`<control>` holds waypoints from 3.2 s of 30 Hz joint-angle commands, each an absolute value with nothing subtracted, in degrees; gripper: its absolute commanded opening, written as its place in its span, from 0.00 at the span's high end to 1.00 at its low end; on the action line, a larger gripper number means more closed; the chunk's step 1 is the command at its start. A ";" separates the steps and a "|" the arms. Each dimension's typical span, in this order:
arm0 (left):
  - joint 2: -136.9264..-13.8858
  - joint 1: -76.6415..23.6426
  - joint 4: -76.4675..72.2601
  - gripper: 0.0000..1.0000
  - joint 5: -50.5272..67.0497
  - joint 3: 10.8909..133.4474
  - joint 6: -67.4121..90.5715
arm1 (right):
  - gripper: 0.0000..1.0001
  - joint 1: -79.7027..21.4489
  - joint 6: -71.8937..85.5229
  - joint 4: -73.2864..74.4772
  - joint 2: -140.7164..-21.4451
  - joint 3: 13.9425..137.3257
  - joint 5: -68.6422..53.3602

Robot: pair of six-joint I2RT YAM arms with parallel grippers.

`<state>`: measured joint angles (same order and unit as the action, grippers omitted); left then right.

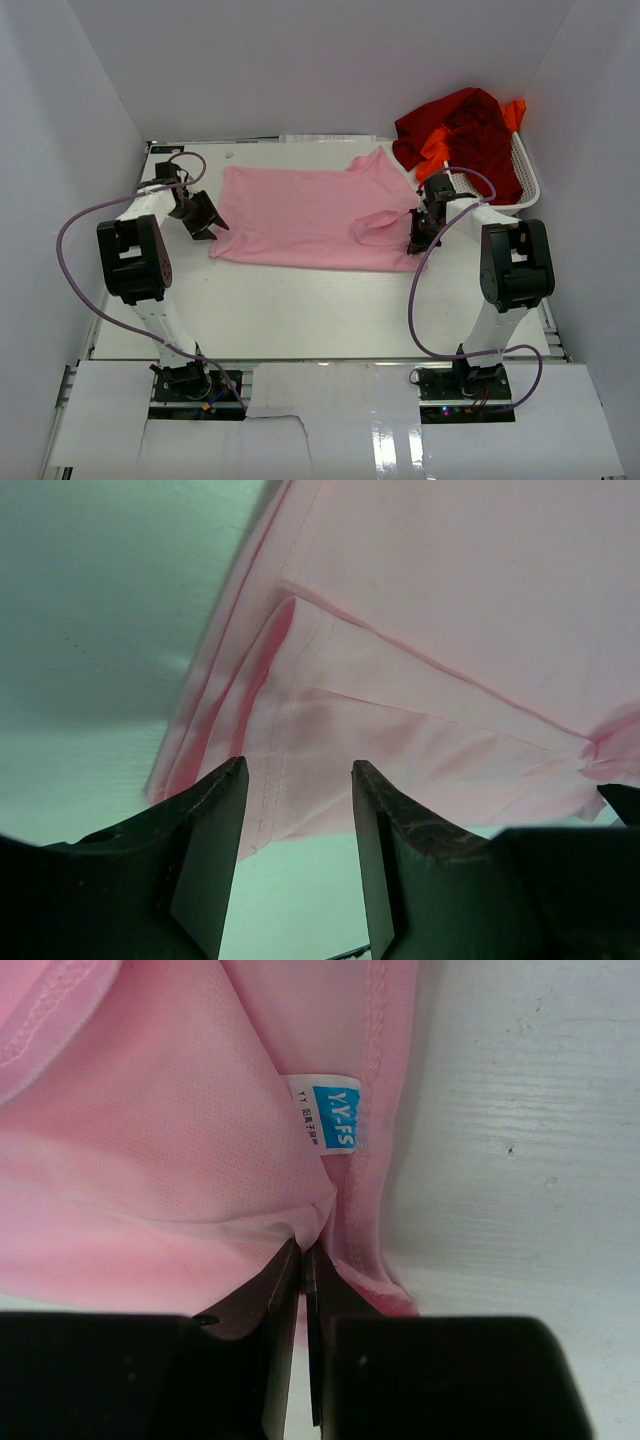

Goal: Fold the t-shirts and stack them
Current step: Fold the flattened tshirt in 1/3 of the way

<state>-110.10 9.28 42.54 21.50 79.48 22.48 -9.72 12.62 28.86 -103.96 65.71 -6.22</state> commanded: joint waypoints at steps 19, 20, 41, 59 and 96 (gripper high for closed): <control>-114.69 8.44 39.46 0.44 17.67 84.90 24.43 | 0.89 -9.32 11.60 28.39 -102.30 64.34 -6.77; -114.96 8.35 39.29 0.45 17.41 84.90 24.52 | 0.89 -9.32 11.51 28.39 -102.22 64.34 -6.77; -114.70 6.77 39.55 0.74 15.39 83.14 23.29 | 0.89 -9.23 11.25 28.56 -102.57 64.51 -6.50; -115.66 6.85 45.96 1.00 8.88 89.55 23.29 | 0.89 -9.23 10.99 28.65 -102.92 64.07 -6.42; -118.93 10.72 53.09 0.43 3.51 98.09 22.85 | 0.91 -9.23 10.46 28.65 -102.04 63.46 -4.48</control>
